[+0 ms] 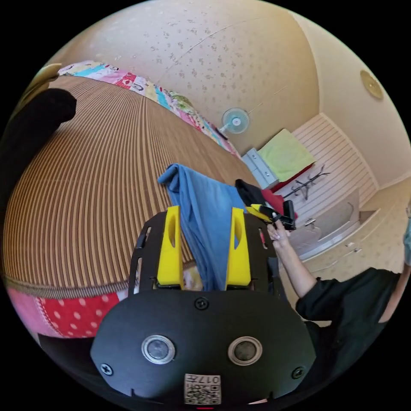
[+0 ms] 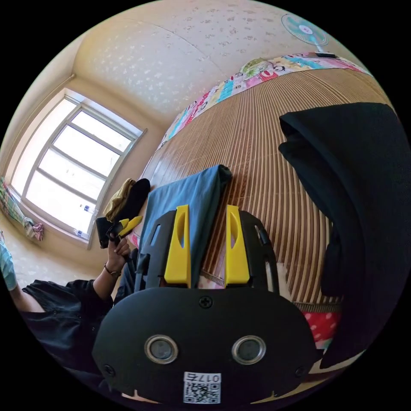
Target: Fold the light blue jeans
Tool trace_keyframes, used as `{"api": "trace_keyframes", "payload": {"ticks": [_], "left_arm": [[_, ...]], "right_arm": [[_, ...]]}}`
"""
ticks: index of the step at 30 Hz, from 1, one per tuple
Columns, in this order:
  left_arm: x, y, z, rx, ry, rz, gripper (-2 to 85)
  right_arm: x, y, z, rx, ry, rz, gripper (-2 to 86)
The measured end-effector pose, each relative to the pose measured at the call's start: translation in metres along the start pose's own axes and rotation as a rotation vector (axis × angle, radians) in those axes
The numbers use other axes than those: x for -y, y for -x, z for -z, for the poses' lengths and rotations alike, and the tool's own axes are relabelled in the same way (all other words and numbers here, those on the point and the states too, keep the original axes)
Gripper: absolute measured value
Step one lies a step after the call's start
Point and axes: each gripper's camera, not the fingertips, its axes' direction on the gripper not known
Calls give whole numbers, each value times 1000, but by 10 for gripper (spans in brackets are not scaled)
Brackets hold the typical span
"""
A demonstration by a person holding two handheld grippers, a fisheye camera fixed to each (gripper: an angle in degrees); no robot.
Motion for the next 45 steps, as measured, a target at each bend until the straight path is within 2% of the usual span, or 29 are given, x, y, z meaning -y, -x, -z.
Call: {"api": "trace_keyframes", "payload": {"ticks": [2,6,9,12,16,18,22,24,26,29,31,34,36,37,38,40,42,43,45], "left_arm": [[10,1,-23,62,55,36,187],[-3,-10,-34,38,69,30,181],[-26,-25,-38,21,66,14,148],[-48,-30,-39,21,45,58,78],[-57,-22,-23,-96,38,180,57],[-59,-35,-2,-80,2,154,54],[-73,-74,83,14,-167,61,53],[-79,-82,138,41,-277,50,52],[-83,-91,222,89,-430,18,52],[-58,-113,326,196,-527,-103,52],[-21,-126,377,295,-515,-142,52],[58,-130,430,515,-428,-172,59],[110,-101,443,614,-315,-90,68],[133,-66,448,622,-257,43,74],[140,-29,451,611,-239,189,82],[127,8,449,581,-264,302,84],[102,15,436,564,-302,225,61],[84,19,418,623,-289,188,45],[64,41,384,788,-165,247,35]], "right_arm": [[0,-8,-16,41,18,-33,129],[-29,1,-36,183,39,-7,113],[-58,13,-42,187,39,47,86],[-74,14,-45,241,42,18,63],[-69,31,-43,268,93,64,42],[-63,68,-37,251,107,182,24],[-51,133,-37,348,105,345,11],[-36,178,-47,469,85,420,8],[-20,216,-62,583,71,470,5],[13,294,-94,712,46,594,5],[36,343,-113,719,2,609,8],[79,403,-161,698,-58,432,20],[108,432,-222,564,20,272,41],[112,436,-238,520,64,234,48],[115,441,-266,456,158,187,57],[103,444,-293,448,275,215,58],[70,436,-301,521,332,359,37],[63,431,-302,519,362,379,31],[38,396,-309,408,520,372,16]]}}
